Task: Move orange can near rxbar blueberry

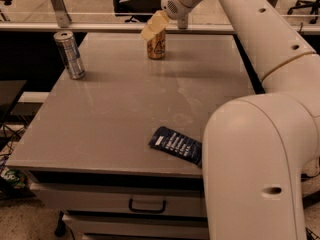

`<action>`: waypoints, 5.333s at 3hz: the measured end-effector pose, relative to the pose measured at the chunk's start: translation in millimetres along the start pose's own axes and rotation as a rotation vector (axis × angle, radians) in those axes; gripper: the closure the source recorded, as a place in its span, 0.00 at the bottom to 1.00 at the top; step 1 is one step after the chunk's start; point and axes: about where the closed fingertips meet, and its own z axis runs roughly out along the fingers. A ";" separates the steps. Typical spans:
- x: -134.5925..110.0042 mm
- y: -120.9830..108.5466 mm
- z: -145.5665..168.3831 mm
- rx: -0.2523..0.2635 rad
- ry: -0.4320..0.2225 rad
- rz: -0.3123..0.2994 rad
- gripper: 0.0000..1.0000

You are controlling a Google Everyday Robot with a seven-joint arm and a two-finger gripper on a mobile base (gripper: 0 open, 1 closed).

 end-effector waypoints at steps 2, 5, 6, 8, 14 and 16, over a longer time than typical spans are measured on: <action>-3.8 7.6 33.1 -0.059 -0.024 0.029 0.00; 12.1 -6.8 27.4 -0.065 -0.004 0.055 0.57; 10.5 -3.7 11.2 -0.074 -0.014 0.022 0.80; 16.2 42.8 -86.2 -0.109 -0.121 -0.163 1.00; 122.6 225.7 -181.8 -0.502 -0.070 -0.378 0.99; 120.7 216.8 -157.0 -0.491 -0.057 -0.371 0.56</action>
Offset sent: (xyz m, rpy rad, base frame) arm 0.0241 0.0246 -0.0230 0.0692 0.0569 0.0252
